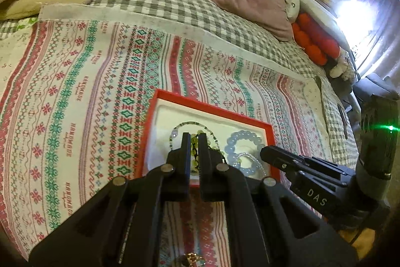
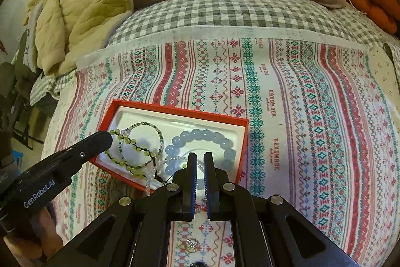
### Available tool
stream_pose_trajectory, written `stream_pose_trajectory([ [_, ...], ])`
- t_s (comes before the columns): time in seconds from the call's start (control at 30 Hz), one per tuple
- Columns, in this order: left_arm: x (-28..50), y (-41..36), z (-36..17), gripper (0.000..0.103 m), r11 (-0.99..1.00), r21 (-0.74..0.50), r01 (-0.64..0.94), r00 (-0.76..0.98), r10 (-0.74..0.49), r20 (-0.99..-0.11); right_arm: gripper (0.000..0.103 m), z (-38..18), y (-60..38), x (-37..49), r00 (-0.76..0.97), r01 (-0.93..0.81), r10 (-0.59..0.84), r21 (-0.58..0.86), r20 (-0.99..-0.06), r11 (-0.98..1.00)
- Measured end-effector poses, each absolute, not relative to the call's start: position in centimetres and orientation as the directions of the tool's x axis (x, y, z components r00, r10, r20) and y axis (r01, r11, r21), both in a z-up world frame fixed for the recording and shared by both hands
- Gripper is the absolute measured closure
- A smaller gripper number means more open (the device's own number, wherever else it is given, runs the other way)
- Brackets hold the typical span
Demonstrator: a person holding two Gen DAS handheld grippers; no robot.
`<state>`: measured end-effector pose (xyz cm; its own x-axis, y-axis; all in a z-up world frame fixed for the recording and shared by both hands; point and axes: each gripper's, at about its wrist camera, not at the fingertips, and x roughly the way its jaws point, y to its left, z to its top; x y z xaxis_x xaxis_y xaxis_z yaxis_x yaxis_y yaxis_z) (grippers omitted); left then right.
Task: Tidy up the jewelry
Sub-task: 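Lower both bracelets into the red box and open both tools, then withdraw both tools from the box toward the pendant and hair clip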
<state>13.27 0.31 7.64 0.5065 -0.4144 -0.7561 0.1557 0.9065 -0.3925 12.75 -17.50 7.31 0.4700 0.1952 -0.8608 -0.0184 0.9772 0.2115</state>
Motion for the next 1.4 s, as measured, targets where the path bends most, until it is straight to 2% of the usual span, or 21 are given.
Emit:
stream_pose_trajectory([
  [0.2, 13.1, 0.7, 7.8, 0.094, 0.928, -0.349, 0.132, 0.518, -0.364, -0.774, 0.097, 7.6, -17.8, 12.7, 0.463, -0.01, 0.21, 0.232, -0.861, 0.973],
  [0.23, 13.1, 0.8, 7.9, 0.091, 0.928, -0.348, 0.131, 0.516, -0.364, -0.775, 0.095, 7.7, -17.9, 12.6, 0.461, -0.012, 0.215, 0.236, -0.861, 0.972],
  [0.3, 12.9, 1.0, 8.0, 0.073, 0.932, -0.338, 0.127, 0.519, -0.353, -0.779, 0.092, 7.9, -18.0, 12.3, 0.455, -0.017, 0.219, 0.237, -0.863, 0.971],
  [0.33, 12.7, 1.2, 8.2, 0.071, 0.935, -0.332, 0.127, 0.524, -0.348, -0.778, 0.088, 8.0, -18.1, 12.2, 0.453, -0.017, 0.218, 0.237, -0.864, 0.971],
  [0.5, 11.9, 1.3, 8.9, 0.053, 0.942, -0.309, 0.132, 0.525, -0.331, -0.784, 0.085, 8.5, -18.2, 11.3, 0.442, -0.025, 0.212, 0.225, -0.872, 0.974],
  [0.57, 11.3, 1.2, 9.3, 0.051, 0.95, -0.277, 0.142, 0.532, -0.309, -0.788, 0.083, 8.8, -18.1, 10.8, 0.442, -0.032, 0.21, 0.219, -0.872, 0.975],
  [0.63, 10.7, 1.0, 9.6, 0.044, 0.963, -0.224, 0.15, 0.54, -0.269, -0.797, 0.072, 9.0, -18.1, 10.1, 0.443, -0.041, 0.207, 0.211, -0.872, 0.977],
  [0.67, 10.5, 1.0, 9.6, 0.036, 0.967, -0.208, 0.148, 0.542, -0.255, -0.801, 0.066, 9.2, -18.1, 9.8, 0.445, -0.043, 0.205, 0.208, -0.872, 0.977],
  [0.7, 10.3, 1.1, 9.6, 0.031, 0.971, -0.193, 0.141, 0.541, -0.238, -0.806, 0.046, 9.3, -18.2, 9.4, 0.45, -0.045, 0.201, 0.203, -0.87, 0.978],
  [0.73, 10.1, 1.2, 9.6, 0.029, 0.974, -0.183, 0.134, 0.538, -0.227, -0.812, 0.035, 9.4, -18.2, 9.1, 0.457, -0.046, 0.198, 0.199, -0.867, 0.979],
  [0.97, 8.5, 1.6, 8.4, 0.018, 0.986, -0.137, 0.089, 0.488, -0.164, -0.857, 0.035, 9.7, -18.6, 7.0, 0.459, -0.056, 0.175, 0.168, -0.871, 0.984],
  [1.1, 7.3, 1.4, 8.1, 0.003, 0.99, -0.113, 0.082, 0.474, -0.139, -0.869, 0.026, 9.4, -18.8, 6.0, 0.449, -0.054, 0.15, 0.141, -0.881, 0.989],
  [1.4, 5.2, 1.3, 7.8, 0.001, 0.993, -0.082, 0.082, 0.46, -0.111, -0.881, 0.012, 9.0, -19.1, 4.0, 0.46, -0.065, 0.099, 0.078, -0.882, 0.995],
])
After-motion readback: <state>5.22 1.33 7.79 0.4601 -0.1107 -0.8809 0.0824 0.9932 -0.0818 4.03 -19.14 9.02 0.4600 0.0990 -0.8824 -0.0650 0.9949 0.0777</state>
